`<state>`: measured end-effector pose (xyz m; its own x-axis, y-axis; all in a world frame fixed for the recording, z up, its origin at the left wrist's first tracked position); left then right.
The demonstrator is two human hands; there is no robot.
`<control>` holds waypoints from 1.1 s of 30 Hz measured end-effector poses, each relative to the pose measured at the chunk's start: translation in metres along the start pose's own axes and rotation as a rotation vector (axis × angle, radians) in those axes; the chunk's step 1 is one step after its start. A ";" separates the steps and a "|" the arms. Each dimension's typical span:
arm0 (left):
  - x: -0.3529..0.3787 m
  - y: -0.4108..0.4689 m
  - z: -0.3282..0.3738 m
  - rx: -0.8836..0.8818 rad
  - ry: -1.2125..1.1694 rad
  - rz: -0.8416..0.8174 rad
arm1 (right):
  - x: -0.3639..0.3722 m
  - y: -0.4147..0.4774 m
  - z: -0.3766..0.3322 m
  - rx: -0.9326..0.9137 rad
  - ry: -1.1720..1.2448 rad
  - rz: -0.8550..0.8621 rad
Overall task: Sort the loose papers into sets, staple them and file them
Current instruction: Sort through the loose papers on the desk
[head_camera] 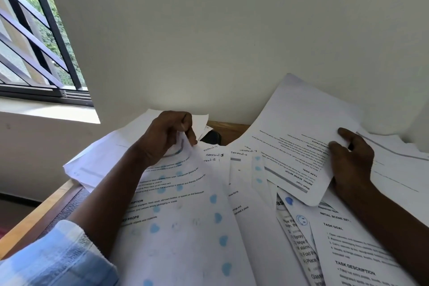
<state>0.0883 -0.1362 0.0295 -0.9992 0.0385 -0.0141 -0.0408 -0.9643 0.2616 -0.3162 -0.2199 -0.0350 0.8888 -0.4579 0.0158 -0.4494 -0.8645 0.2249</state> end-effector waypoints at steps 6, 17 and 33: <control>-0.009 0.003 -0.007 -0.044 -0.173 -0.003 | 0.002 0.003 0.003 0.025 0.035 -0.010; 0.015 -0.002 -0.008 0.011 0.842 0.036 | 0.002 -0.026 -0.036 -0.255 -0.403 0.070; 0.041 -0.049 0.009 0.152 1.415 0.124 | 0.040 -0.079 -0.083 -0.852 -0.642 -0.146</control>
<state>0.0496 -0.0856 0.0245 -0.1552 -0.4191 -0.8946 -0.0455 -0.9015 0.4303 -0.2382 -0.1528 0.0292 0.6046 -0.5995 -0.5244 0.0877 -0.6043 0.7919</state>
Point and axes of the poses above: each hand's wrist, its own y-axis towards the middle knuckle, its own x-axis out of the palm, z = x × y, the point moved 9 cm from there along y, towards the middle knuckle, and after that the axes turned 1 degree about x, right-handed, at the moved point
